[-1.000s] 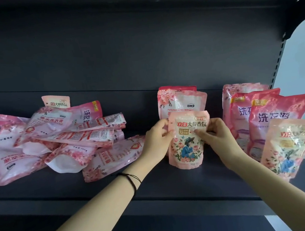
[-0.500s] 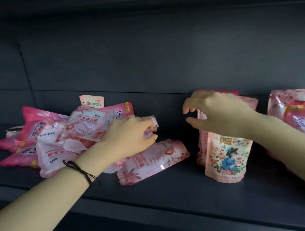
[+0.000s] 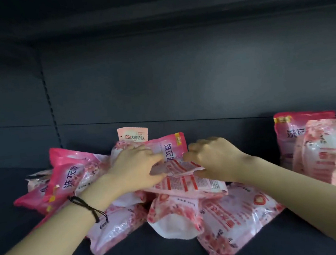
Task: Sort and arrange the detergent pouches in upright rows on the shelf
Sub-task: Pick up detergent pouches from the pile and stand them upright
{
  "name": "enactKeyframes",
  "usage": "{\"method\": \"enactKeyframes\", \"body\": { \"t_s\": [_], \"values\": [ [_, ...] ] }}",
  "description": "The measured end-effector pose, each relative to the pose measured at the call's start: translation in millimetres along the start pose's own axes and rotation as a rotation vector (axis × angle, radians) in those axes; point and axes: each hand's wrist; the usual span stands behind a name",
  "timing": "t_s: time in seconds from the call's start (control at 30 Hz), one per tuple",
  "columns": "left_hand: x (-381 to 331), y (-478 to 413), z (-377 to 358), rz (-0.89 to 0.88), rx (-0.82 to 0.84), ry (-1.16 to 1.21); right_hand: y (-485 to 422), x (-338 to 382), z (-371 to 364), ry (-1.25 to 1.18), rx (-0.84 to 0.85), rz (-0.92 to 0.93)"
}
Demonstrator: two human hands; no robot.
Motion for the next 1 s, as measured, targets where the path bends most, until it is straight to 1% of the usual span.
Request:
{"method": "enactKeyframes", "body": {
  "t_s": [0.07, 0.13, 0.2, 0.23, 0.3, 0.33, 0.4, 0.47, 0.5, 0.57, 0.63, 0.67, 0.8, 0.87, 0.93, 1.0],
  "values": [
    [5.1, -1.9, -8.2, -0.008, 0.049, 0.148, -15.6, 4.0, -5.9, -0.006, 0.052, -0.005],
    [9.9, -4.5, -14.5, -0.011, 0.113, 0.292, -26.6, 9.9, -11.1, -0.017, 0.061, 0.02],
    [16.2, -7.9, -18.5, -0.011, 0.175, 0.415, -33.5, 15.3, -17.9, -0.014, -0.009, 0.063],
    [19.3, -9.7, -18.8, -0.013, 0.201, 0.452, -34.5, 15.8, -22.0, -0.038, -0.085, 0.062],
    [23.5, -12.2, -16.6, -0.019, 0.214, 0.536, -35.3, 8.6, -28.6, -0.159, -0.185, -0.036],
    [24.9, -13.3, -15.1, -0.009, 0.184, 0.628, -36.4, 1.7, -29.1, -0.232, -0.217, -0.125],
    [27.1, -16.3, -11.6, 0.05, 0.057, 0.916, -40.0, -15.4, -29.1, -0.397, -0.272, -0.302],
    [26.9, -21.3, -9.6, 0.142, -0.044, 1.174, -44.3, -32.2, -28.9, -0.6, -0.356, -0.419],
    [26.0, -24.3, -8.6, 0.182, -0.046, 1.254, -45.8, -38.4, -27.7, -0.699, -0.392, -0.466],
    [22.9, -31.7, -7.4, 0.213, 0.006, 1.344, -48.3, -47.6, -24.9, -0.86, -0.472, -0.525],
    [17.3, -38.7, -6.2, 0.176, 0.033, 1.421, -48.9, -52.3, -19.3, -0.952, -0.555, -0.555],
    [14.3, -42.6, -5.4, 0.148, 0.01, 1.47, -48.8, -53.3, -15.4, -0.973, -0.592, -0.561],
    [5.3, -58.8, -3.9, 0.135, -0.185, 1.759, -45.1, -47.8, 3.7, -1.087, -0.699, -0.55],
    [0.0, -65.4, -0.1, 0.09, -0.274, 1.931, -40.0, -43.9, 12.0, -1.246, -0.744, -0.54],
    [-6.2, -70.0, 6.5, 0.05, -0.374, 2.023, -31.7, -41.7, 16.7, -1.449, -0.77, -0.505],
    [-15.2, -72.6, 16.4, 0.0, -0.437, 2.086, -19.3, -40.1, 20.7, -1.556, -0.809, -0.471]
  ]
}}
Point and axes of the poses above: each hand's wrist, its own y-axis away from the middle knuckle, its own z-axis out of the back of the hand, x = y × z, and after that the axes turned 13 degrees about x, right-handed
